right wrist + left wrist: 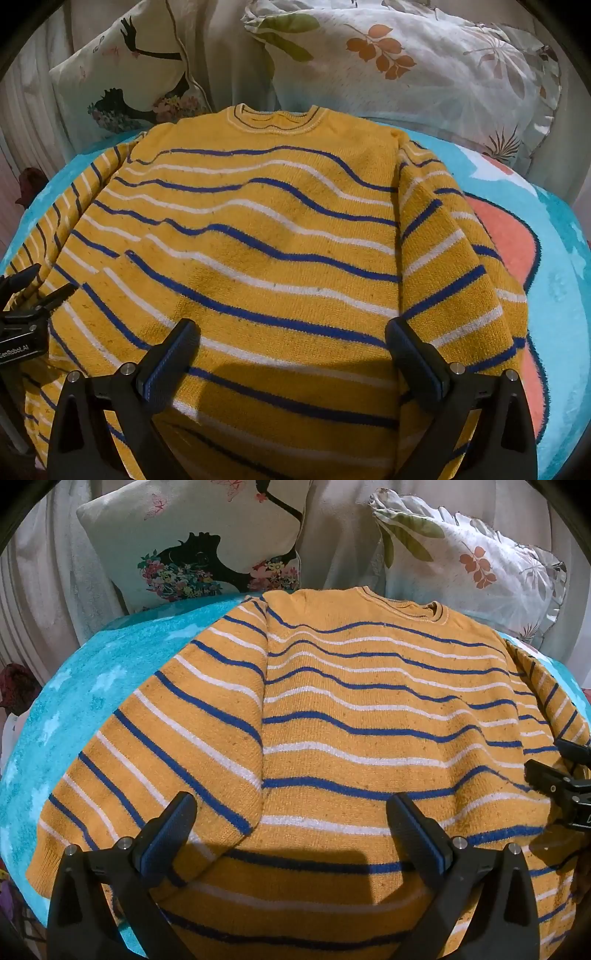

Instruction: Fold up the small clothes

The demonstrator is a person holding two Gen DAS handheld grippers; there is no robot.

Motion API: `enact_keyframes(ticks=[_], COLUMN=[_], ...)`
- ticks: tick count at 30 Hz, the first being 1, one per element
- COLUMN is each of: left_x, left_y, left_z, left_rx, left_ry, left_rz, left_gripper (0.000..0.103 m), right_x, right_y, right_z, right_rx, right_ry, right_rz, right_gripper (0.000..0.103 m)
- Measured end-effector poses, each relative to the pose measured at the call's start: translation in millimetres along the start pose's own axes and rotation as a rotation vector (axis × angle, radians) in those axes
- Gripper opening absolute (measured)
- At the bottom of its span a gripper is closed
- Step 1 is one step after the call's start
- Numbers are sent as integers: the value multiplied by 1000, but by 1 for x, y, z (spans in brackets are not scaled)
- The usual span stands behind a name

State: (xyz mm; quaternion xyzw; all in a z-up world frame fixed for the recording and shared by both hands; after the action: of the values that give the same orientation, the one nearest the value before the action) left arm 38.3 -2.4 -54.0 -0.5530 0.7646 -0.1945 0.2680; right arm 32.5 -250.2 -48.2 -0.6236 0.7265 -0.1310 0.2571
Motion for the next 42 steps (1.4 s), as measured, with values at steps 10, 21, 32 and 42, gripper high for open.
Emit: enact_keyframes(ticks=[10, 21, 32, 42], left_x=[0, -1, -1, -1], left_y=[1, 1, 1, 1], left_z=[0, 0, 0, 1], left_rx=[1, 2, 2, 2], left_ry=[1, 1, 1, 1], left_rz=[-1, -1, -1, -1], left_gripper=[103, 103, 103, 103], right_x=[0, -1, -7, -1], right_y=[0, 0, -4, -1], right_z=[0, 0, 2, 2], right_rx=[0, 0, -2, -21], right_ry=[-1, 0, 8, 28], right_rz=[0, 0, -6, -17], right_gripper=[102, 103, 103, 103])
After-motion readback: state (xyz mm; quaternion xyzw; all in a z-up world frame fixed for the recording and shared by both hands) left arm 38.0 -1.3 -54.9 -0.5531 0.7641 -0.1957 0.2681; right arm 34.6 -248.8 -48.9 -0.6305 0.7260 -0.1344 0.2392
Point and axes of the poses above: each gripper's, at about its wrist camera, not at the fingertips, and z roughly the way its jaws point, x to its right, y to its underside, the point moved 7 cm from there along z, roughly the way its jaws point, and after that the axes turned 15 degrees about z, right-handed, at the moved point
